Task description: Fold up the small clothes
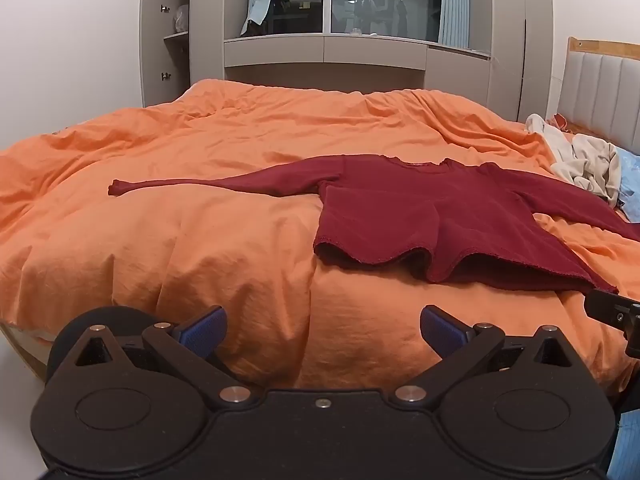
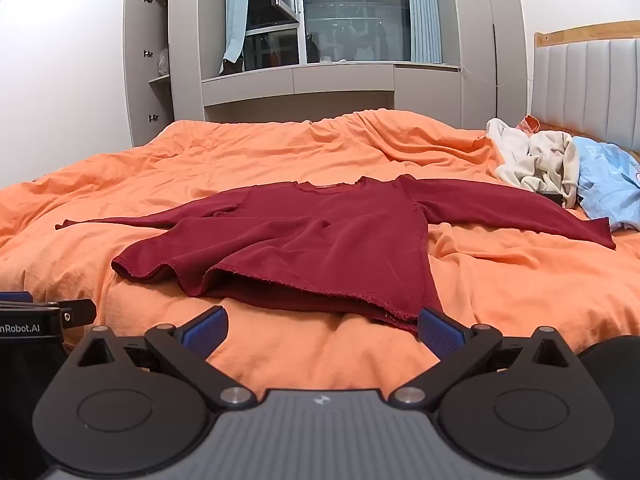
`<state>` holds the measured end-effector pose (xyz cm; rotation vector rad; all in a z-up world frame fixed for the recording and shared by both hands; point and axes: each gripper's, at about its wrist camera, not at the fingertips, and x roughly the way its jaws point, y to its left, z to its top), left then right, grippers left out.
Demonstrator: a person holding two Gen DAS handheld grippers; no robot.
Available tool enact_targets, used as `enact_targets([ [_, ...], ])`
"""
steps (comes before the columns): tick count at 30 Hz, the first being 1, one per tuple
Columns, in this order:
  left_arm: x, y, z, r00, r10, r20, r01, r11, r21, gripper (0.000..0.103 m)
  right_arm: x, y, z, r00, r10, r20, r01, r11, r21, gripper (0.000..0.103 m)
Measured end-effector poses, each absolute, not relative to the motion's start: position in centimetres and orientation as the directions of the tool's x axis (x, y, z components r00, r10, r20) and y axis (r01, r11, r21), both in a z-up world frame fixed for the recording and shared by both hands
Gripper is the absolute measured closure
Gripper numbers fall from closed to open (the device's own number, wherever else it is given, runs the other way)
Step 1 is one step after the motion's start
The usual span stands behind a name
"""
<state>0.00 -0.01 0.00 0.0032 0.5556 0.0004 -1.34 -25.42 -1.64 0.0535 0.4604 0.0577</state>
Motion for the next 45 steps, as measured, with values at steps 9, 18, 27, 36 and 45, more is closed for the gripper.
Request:
enact_targets([
  [9, 0.0, 0.0, 0.0, 0.848, -0.001, -0.530, 0.001, 1.000, 0.000, 0.000, -1.3, -25.5, -1.7, 0.894, 0.066, -0.443, -0.043, 0.997, 0.063, 0.000],
  [18, 0.3, 0.0, -1.1, 0.845, -0.001, -0.534, 0.002, 1.000, 0.002, 0.000, -1.3, -25.5, -1.8, 0.891, 0.068, -0.448, -0.043, 0.997, 0.067, 0.000],
  [27, 0.1, 0.0, -0.9, 0.842, -0.001, -0.539, 0.004, 1.000, 0.003, 0.000, -1.1, -25.5, -1.9, 0.890, 0.069, -0.451, -0.042, 0.997, 0.068, 0.000],
  [36, 0.7, -0.1, -0.7, 0.833, -0.003, -0.553, 0.007, 1.000, 0.006, 0.000, -1.2, -25.7, -2.1, 0.888, 0.071, -0.454, -0.043, 0.997, 0.070, 0.000],
  [45, 0.8, -0.1, -0.8, 0.831, -0.004, -0.557, 0.008, 1.000, 0.005, 0.000, -1.1, -25.7, -2.3, 0.888, 0.071, -0.455, -0.043, 0.997, 0.071, 0.000],
])
